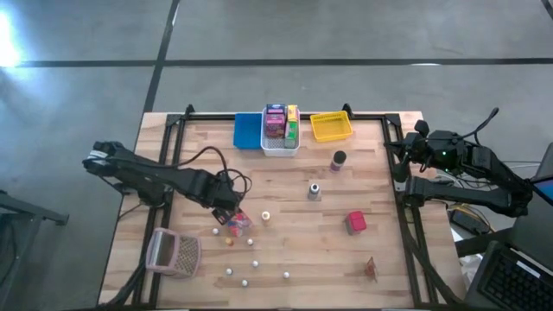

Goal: Pick & Place Kitchen Items
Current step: Put the red cereal box into the white bin

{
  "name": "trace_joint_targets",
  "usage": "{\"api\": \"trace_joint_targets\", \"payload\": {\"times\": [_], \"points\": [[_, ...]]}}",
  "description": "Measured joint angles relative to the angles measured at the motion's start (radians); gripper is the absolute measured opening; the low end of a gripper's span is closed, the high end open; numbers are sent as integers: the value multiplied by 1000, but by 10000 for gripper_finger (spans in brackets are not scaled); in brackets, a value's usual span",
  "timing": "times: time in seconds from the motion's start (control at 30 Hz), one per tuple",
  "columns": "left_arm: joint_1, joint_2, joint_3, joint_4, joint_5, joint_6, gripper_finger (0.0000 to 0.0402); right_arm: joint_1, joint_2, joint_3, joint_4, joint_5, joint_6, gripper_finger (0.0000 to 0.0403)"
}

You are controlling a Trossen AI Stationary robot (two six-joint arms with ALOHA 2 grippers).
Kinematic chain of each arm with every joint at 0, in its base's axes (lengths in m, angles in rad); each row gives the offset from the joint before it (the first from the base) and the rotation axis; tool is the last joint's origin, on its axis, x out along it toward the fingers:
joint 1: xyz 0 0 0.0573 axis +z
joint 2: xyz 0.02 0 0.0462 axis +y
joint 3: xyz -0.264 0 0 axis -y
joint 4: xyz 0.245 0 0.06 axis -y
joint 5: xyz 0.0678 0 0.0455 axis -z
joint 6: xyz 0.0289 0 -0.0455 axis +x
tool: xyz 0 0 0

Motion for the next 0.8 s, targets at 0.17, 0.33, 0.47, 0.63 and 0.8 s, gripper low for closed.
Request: {"api": "trace_joint_targets", "payload": {"times": [0.17, 0.33, 0.47, 0.63, 0.8], "points": [[0, 0, 29, -7, 0, 21, 252, 0, 0, 0, 0, 0, -1, 8], [-1, -1, 32, -8, 1, 139, 252, 0, 0, 0, 0, 0, -2, 8], [-5, -1, 29, -6, 40, 373, 252, 0, 0, 0, 0, 0, -2, 8], [-5, -1, 28, 75, 41, 564, 252, 0, 0, 0, 0, 0, -1, 8], [2, -1, 27, 76, -11, 693, 253, 0, 0, 0, 0, 0, 0, 8]]}}
